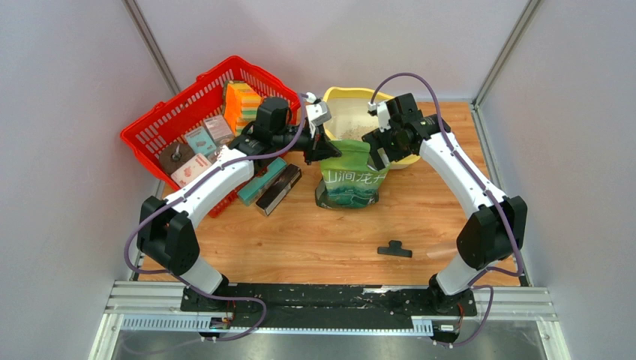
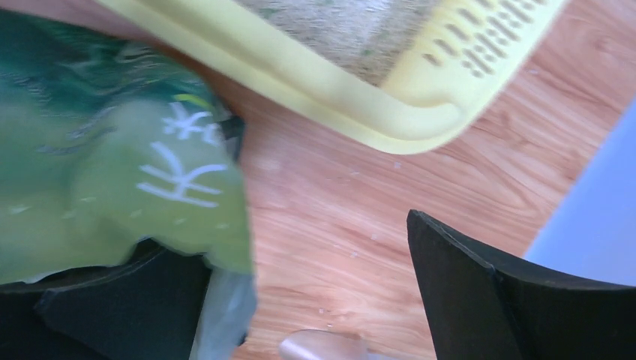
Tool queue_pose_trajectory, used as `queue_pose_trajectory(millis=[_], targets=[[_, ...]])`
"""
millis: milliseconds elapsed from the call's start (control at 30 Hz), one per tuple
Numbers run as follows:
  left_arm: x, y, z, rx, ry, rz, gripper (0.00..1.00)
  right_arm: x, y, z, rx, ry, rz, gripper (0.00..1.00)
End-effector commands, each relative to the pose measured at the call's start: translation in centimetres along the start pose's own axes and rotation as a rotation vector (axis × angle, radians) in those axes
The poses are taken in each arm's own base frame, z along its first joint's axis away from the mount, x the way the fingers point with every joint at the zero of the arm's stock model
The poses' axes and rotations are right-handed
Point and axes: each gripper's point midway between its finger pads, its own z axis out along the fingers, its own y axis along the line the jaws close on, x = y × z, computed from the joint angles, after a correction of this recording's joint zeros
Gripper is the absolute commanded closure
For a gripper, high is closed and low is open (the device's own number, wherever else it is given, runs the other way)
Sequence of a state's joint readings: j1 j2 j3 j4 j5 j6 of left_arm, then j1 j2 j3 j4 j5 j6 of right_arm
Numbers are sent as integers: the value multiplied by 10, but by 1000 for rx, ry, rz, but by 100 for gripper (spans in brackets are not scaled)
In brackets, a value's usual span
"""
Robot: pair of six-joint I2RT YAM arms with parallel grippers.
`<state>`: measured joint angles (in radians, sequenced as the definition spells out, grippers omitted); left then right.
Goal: Fill the litter box with clean litter
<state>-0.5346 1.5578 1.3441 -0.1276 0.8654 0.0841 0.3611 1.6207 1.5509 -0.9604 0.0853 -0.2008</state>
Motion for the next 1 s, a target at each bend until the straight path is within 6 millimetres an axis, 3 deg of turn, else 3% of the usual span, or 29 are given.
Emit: queue_pose_trajectory(millis=[0, 133, 233, 267, 300, 367, 400, 433, 500, 667, 967], targets=[[-60, -18, -20, 15, -142, 192, 97, -8, -60, -22, 284, -28, -9, 0], [-59, -16, -20, 2, -139, 198, 97, -8, -73, -24, 292, -30, 31, 0], [-59, -16, -21, 1, -138, 203, 97, -6, -60, -24, 204, -33, 43, 0], [-58, -16, -20, 1, -136, 202, 97, -5, -50, -24, 148, -33, 52, 0], [-57, -16, -20, 1, -133, 199, 96, -10, -24, -23, 1, -56, 50, 0], [-56, -14, -19, 2, -123, 199, 86, -6, 2, -26, -141, -45, 63, 1], [-52, -13, -18, 4, -110, 186, 81, -7, 18, -28, -216, -48, 93, 7], [-50, -12, -15, 10, -102, 178, 70, -6, 23, -29, -238, -48, 98, 10], [-50, -10, -14, 13, -88, 173, 64, -4, 31, -29, -243, -42, 72, 13], [-51, -13, -7, 69, -51, 215, 57, 3, 31, -30, -221, -16, 80, 23], [-27, -15, 4, 99, 86, 295, 53, 7, 26, -37, -192, -7, 112, 59]])
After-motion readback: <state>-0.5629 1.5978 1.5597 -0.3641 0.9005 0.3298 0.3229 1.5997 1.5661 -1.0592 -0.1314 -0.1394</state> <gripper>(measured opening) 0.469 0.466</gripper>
